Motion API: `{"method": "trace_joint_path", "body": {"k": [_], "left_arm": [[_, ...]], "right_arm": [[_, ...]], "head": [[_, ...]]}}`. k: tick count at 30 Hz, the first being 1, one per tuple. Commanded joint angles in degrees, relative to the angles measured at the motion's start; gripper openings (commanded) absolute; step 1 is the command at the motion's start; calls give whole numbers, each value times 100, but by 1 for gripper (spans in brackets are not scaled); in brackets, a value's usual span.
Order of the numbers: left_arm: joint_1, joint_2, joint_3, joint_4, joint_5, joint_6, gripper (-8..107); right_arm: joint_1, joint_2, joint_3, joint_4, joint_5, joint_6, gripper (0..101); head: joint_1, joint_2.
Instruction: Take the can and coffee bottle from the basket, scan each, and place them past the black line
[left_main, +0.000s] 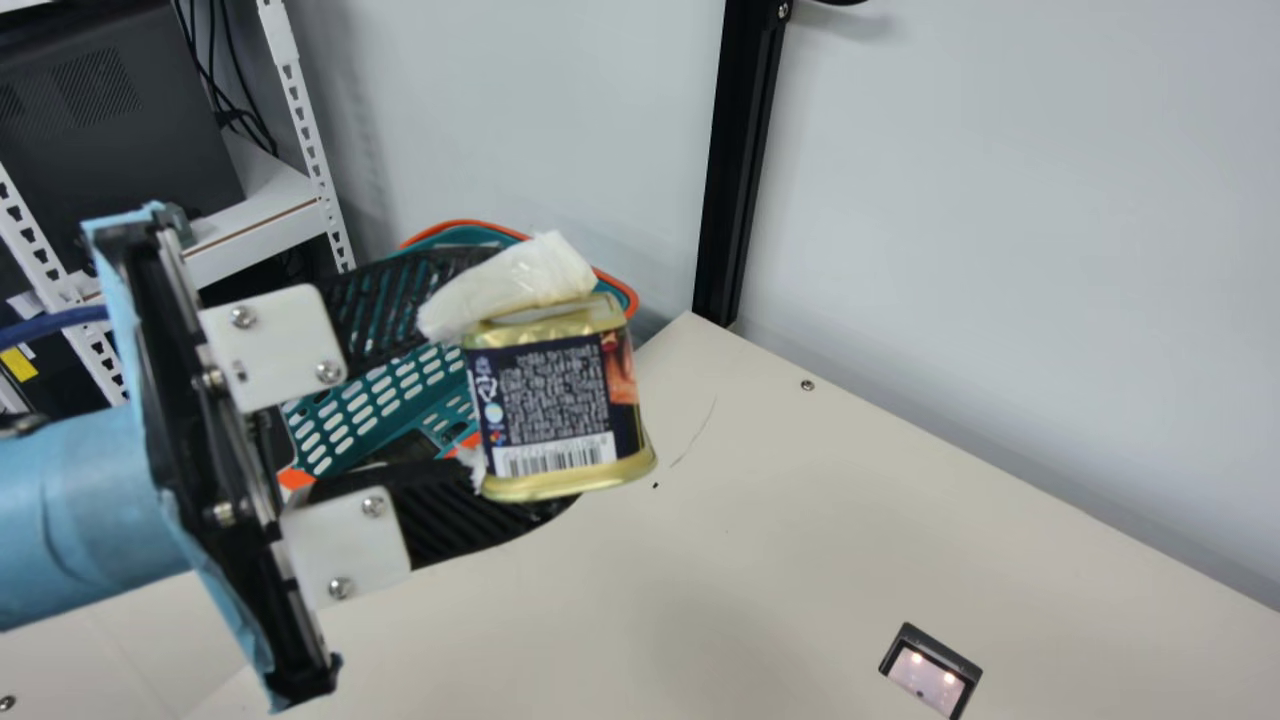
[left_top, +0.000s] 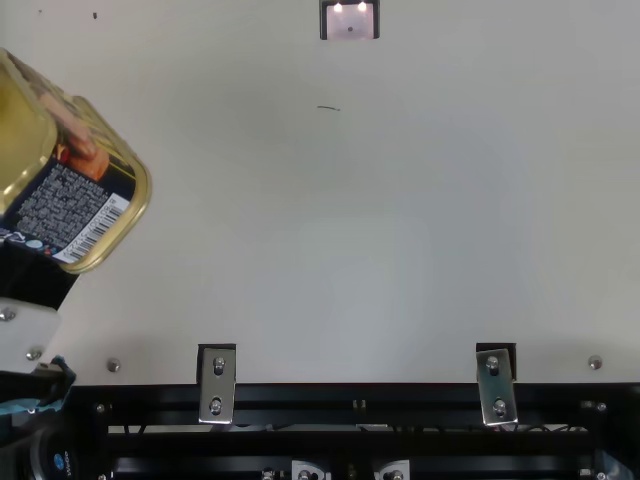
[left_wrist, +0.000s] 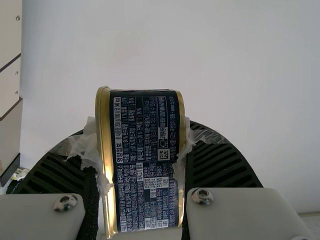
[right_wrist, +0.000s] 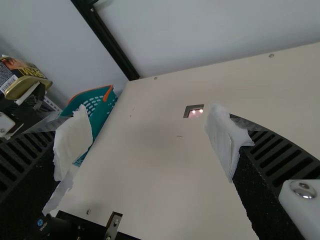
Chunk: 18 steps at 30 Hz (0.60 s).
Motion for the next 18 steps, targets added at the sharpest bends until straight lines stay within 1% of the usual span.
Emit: {"method": "trace_joint_path", "body": {"k": [1,16,18], "left_arm": [[0,0,0,0,0,0,10],[0,0,0,0,0,0,10],[22,54,20,-36,-16,170,10]], "right_arm": [[0,0,0,0,0,0,101],[0,0,0,0,0,0,101],[0,0,0,0,0,0,101]], "head": [[-124,128],[-124,128],[-124,128]]}}
